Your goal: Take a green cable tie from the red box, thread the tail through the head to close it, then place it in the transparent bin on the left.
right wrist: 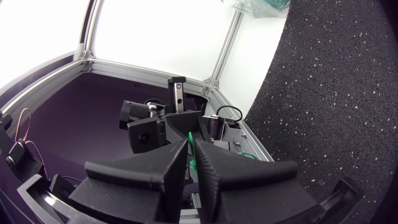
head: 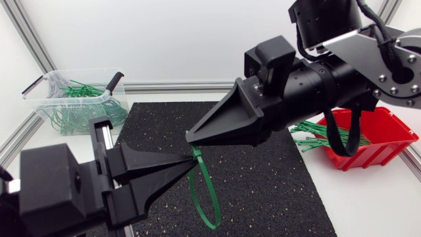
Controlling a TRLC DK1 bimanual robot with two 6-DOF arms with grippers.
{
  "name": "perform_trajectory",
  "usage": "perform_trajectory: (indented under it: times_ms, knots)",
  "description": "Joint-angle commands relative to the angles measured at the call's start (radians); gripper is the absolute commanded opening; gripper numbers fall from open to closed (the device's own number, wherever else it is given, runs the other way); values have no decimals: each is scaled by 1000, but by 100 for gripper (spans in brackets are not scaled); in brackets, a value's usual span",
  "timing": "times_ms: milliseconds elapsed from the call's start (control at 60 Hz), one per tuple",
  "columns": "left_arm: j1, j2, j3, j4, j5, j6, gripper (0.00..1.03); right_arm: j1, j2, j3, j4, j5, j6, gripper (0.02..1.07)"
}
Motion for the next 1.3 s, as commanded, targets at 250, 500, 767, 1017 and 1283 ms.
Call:
perform_trajectory:
  times_ms: [250, 500, 767, 1017, 1283]
  knots:
    - [-167, 38, 42, 9, -124, 16, 4, 1, -15, 8, -19, 37, -23, 8]
    - [-187, 64, 47, 23, -156, 13, 4, 1, 29, 0, -27, 40, -34, 8]
    - [-69, 36, 65, -40, -178, -33, 4, -10, -8, -43, -42, 131, -125, 50]
    - [270, 104, 130, -141, -170, -116, 4, 55, 14, -153, 105, 548, -310, 103]
    - [615, 247, 272, -146, -198, -176, 4, 44, 28, -181, 183, 844, -441, 103]
